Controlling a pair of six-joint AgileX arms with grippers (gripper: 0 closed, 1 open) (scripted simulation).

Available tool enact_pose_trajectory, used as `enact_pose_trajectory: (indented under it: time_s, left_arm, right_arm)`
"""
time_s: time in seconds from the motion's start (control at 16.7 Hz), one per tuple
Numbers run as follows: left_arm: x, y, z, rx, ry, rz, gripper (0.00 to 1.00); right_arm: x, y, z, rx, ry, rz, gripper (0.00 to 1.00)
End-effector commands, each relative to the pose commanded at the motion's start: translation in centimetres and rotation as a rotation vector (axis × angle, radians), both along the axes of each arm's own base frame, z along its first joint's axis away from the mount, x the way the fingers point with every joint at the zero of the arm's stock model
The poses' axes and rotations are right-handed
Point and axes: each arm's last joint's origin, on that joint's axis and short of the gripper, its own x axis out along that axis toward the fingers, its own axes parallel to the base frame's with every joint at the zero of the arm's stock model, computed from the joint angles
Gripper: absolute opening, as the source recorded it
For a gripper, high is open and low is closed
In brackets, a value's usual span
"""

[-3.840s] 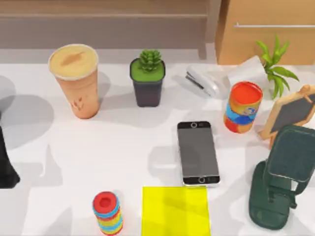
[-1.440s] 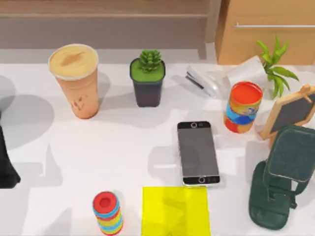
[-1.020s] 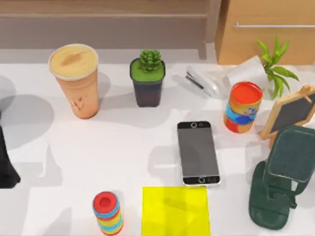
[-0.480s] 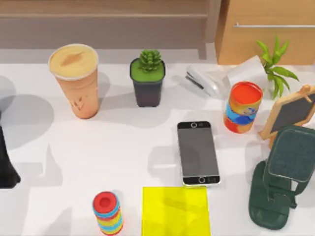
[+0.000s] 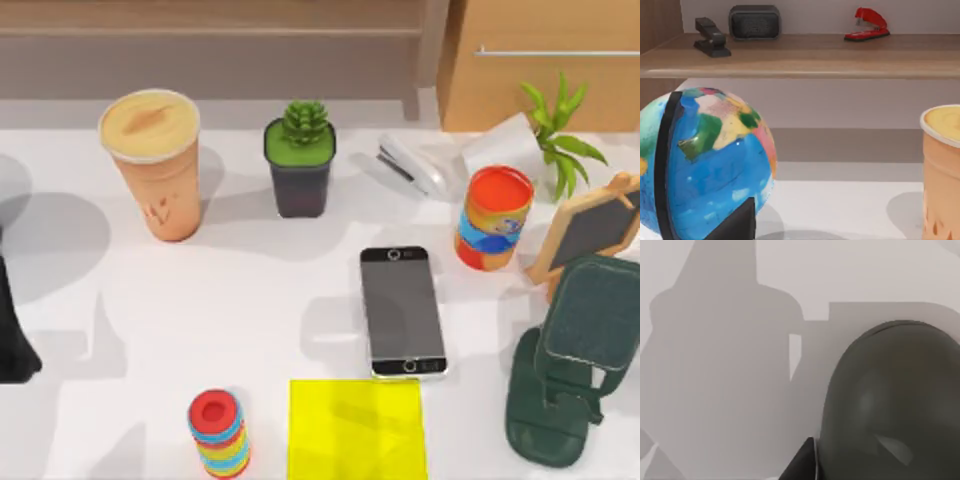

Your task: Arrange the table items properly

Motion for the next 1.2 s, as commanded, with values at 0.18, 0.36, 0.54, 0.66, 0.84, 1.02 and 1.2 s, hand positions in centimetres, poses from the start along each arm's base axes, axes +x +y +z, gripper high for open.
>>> enact_pose_trajectory:
  time_s: [0.18, 0.36, 0.54, 0.66, 0.84, 1.02, 1.2]
  left_arm:
    - [0.0, 0.0, 0.0, 0.000, 0.000, 0.000, 1.00]
    - [0.0, 0.0, 0.0, 0.000, 0.000, 0.000, 1.00]
    - [0.0, 0.0, 0.0, 0.000, 0.000, 0.000, 1.00]
    - [0.0, 0.0, 0.0, 0.000, 0.000, 0.000, 1.00]
    - [0.0, 0.0, 0.0, 0.000, 0.000, 0.000, 1.00]
    - [0.0, 0.0, 0.0, 0.000, 0.000, 0.000, 1.00]
    - [0.0, 0.0, 0.0, 0.000, 0.000, 0.000, 1.00]
  right_arm:
    - [0.0, 0.0, 0.0, 0.000, 0.000, 0.000, 0.00]
    - [0.0, 0.1, 0.7, 0.010, -0.013, -0.006, 0.00]
    - [0.2, 0.1, 1.4, 0.010, -0.011, -0.005, 0.00]
    - [0.4, 0.0, 2.7, 0.011, -0.009, -0.005, 0.00]
    - [0.5, 0.0, 4.5, 0.011, -0.007, -0.005, 0.00]
    - [0.5, 0.0, 6.2, 0.011, -0.008, -0.005, 0.00]
    - [0.4, 0.0, 8.0, 0.012, 0.000, -0.005, 0.00]
